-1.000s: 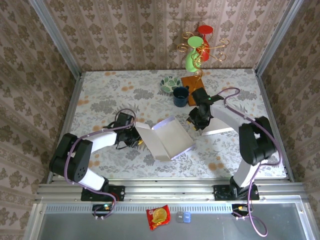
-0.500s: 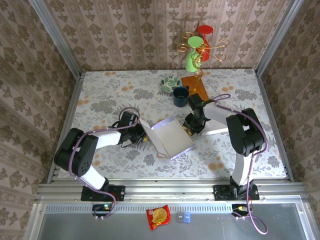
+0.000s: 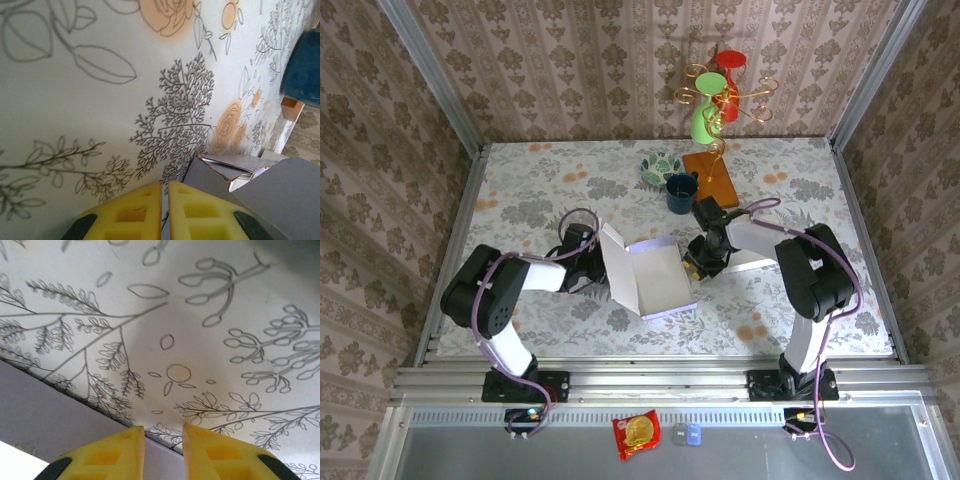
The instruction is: Fold the paper box
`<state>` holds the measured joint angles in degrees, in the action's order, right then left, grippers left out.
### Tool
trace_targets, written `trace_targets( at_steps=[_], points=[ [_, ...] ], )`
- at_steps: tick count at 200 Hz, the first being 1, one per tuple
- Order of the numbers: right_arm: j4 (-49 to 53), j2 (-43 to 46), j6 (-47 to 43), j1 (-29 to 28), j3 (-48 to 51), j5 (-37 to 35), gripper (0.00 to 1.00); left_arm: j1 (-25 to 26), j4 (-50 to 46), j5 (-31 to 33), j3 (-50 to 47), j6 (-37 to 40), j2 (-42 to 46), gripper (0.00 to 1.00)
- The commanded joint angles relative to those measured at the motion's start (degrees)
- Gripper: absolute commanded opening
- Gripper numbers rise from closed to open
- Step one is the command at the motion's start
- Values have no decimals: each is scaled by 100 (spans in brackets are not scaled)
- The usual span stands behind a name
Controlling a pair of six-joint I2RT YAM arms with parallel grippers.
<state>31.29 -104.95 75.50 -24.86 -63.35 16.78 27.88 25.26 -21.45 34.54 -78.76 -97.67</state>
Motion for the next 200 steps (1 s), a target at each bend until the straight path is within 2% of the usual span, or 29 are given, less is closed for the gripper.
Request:
trace_targets(
  at_steps=[1, 71, 103, 123, 200],
  points=[
    [-9, 111, 287, -149, 118, 241, 28, 27, 350, -124, 103, -110, -140, 13],
    [84, 90, 312, -229, 11, 170, 28, 29, 79, -258, 457, 218, -205, 13],
    [341, 87, 119, -213, -38, 47, 28, -14, -1178, -171, 819, 755, -33, 14],
    [362, 195, 12, -121, 20, -87, 29, -71, -1450, -100, 896, 922, 24, 14],
    [555, -61, -97, 157, -554, -324, 29, -530, -1680, -333, 1273, 1072, -253, 13]
  ],
)
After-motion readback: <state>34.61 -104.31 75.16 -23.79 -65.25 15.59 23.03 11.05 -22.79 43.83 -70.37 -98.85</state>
